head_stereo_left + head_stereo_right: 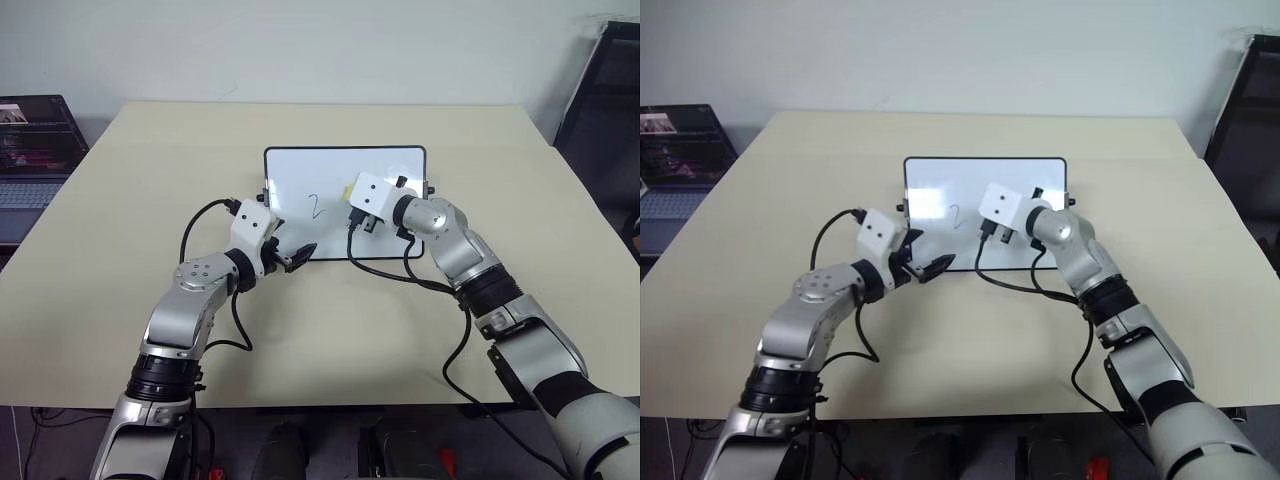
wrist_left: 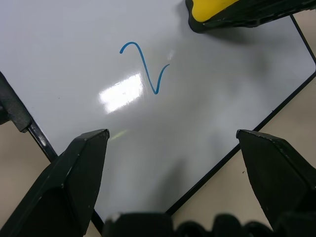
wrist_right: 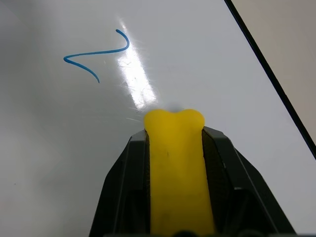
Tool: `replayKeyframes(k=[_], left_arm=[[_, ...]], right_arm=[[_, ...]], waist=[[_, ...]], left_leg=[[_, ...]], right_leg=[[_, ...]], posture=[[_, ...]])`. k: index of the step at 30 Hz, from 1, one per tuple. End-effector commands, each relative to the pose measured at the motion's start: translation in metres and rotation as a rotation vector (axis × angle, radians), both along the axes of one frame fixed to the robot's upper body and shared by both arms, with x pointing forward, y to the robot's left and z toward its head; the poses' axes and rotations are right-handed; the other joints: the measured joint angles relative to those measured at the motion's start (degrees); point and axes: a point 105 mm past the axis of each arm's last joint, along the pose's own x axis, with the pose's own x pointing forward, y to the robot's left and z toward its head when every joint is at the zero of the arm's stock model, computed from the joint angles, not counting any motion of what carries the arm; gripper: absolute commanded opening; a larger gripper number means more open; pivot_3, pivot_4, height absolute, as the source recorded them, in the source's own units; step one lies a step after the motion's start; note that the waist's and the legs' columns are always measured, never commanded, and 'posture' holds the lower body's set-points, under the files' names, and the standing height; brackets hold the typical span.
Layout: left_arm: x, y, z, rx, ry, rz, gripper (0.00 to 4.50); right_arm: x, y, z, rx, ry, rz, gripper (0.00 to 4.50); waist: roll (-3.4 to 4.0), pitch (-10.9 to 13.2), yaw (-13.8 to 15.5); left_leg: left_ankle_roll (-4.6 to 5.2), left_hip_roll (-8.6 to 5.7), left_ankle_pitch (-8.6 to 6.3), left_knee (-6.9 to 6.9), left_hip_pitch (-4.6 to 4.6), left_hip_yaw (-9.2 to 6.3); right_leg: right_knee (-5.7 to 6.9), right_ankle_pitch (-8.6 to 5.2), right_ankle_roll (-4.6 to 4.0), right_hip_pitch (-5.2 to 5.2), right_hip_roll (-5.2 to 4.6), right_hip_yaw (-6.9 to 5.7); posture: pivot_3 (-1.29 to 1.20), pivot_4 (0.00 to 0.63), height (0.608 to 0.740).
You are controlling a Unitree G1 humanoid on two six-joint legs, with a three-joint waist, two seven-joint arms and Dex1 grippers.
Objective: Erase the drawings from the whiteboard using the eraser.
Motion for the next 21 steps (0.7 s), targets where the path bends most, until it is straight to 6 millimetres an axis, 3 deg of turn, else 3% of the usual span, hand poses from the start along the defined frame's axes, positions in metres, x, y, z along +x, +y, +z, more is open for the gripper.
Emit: replayKeyframes(k=[1,9,12,16,21], left_arm=[[-0.004,0.000,0.013,-0.004,-0.048,-0.003,4.50],[-0.010,0.013,0.007,0.002,-0.026,0.032,4.50],[-0.011,0.014,0.005,0.001,-0.025,0.041,4.50],[-0.012,0.020,0.002,-0.004,-0.022,0.064,4.50],[-0.013,0.020,0.009,-0.079,-0.047,0.086,4.50]], right_arm=[[-0.013,-0.002,-0.015,-0.008,0.086,0.047,1.11],[-0.008,0.017,0.019,0.151,-0.071,0.007,1.11],[-0.010,0.021,0.018,0.161,-0.068,0.015,1.11],[-0.015,0.015,0.021,0.228,-0.032,0.019,1.11],[-0.042,-0.001,0.040,0.519,0.109,0.067,1.11]], waist=[[0.00,0.00,0.02],[0.01,0.00,-0.32],[0.01,0.00,-0.13],[0.01,0.00,0.13],[0.01,0.00,0.61]], left_leg=[[0.00,0.00,0.00,0.00,0.00,-0.01],[-0.01,0.05,0.01,0.00,0.02,0.01],[-0.01,0.04,0.00,-0.02,-0.03,0.01],[0.00,-0.01,-0.01,-0.02,-0.07,0.01],[0.00,0.02,-0.01,-0.03,-0.11,-0.05]], right_leg=[[0.00,0.00,0.00,0.01,0.00,-0.01],[0.08,0.00,0.00,-0.05,0.03,0.00],[0.03,0.00,0.00,-0.07,0.02,0.00],[-0.03,0.00,0.00,-0.07,-0.03,0.00],[-0.04,0.00,0.00,-0.07,-0.03,-0.05]], posture=[[0.00,0.150,0.740],[0.00,0.150,0.740],[0.00,0.150,0.740],[0.00,0.150,0.740],[0.00,0.150,0.740]])
